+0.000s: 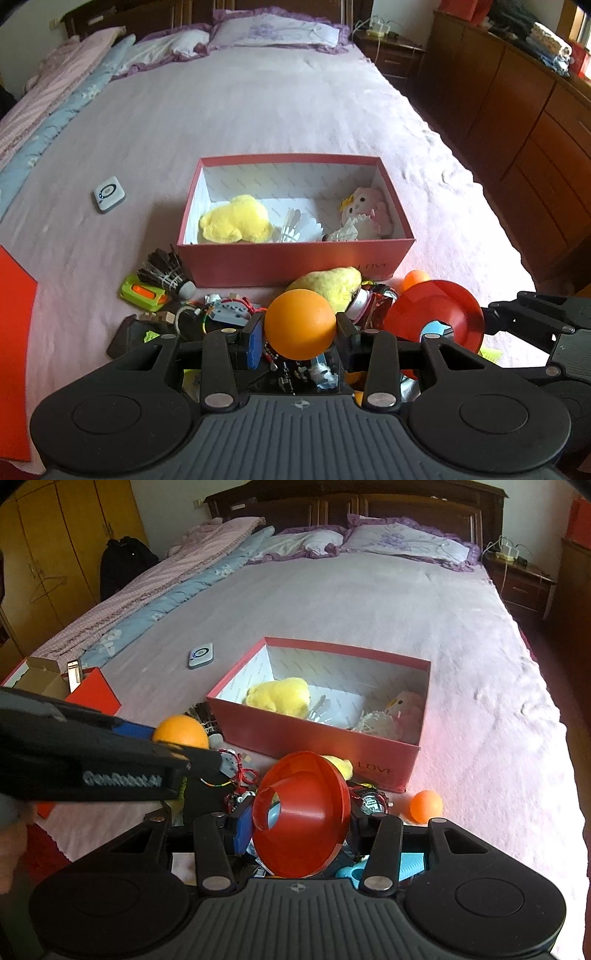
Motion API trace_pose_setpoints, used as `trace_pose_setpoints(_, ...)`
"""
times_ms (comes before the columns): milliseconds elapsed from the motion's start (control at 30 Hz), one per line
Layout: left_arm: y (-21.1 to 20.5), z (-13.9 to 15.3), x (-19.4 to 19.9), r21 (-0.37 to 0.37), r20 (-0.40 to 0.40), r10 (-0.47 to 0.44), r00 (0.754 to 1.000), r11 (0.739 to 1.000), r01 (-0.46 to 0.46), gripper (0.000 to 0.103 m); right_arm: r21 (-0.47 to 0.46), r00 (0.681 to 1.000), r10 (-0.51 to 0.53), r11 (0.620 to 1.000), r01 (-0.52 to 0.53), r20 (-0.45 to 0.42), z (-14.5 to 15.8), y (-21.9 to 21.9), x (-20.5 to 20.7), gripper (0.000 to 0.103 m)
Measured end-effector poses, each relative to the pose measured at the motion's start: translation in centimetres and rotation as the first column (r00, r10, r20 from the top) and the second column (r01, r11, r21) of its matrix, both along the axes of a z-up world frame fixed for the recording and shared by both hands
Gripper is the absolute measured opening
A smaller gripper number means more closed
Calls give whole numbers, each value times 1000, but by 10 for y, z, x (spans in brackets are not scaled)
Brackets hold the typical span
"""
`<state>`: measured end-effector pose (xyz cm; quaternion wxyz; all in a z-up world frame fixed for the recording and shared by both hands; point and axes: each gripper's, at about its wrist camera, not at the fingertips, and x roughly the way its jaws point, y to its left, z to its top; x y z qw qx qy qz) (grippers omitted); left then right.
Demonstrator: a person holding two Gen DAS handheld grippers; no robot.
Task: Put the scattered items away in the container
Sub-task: 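Carry orange ball in left tool and red cone in right tool to box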
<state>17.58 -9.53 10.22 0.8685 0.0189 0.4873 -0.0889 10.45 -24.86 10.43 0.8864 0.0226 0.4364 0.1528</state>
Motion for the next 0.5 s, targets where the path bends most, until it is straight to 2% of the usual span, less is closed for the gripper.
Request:
trace_pose_setpoints(233, -7, -2, -1, 14, -9, -8, 1000, 1000, 8, 40, 10, 1000, -12, 1000, 13, -13, -2, -8, 0, 50)
trace_pose_setpoints(500, -13, 12, 4, 38, 2, -21, 1000, 999, 21, 40, 37, 998, -56, 998, 56, -5, 2, -14, 3, 50)
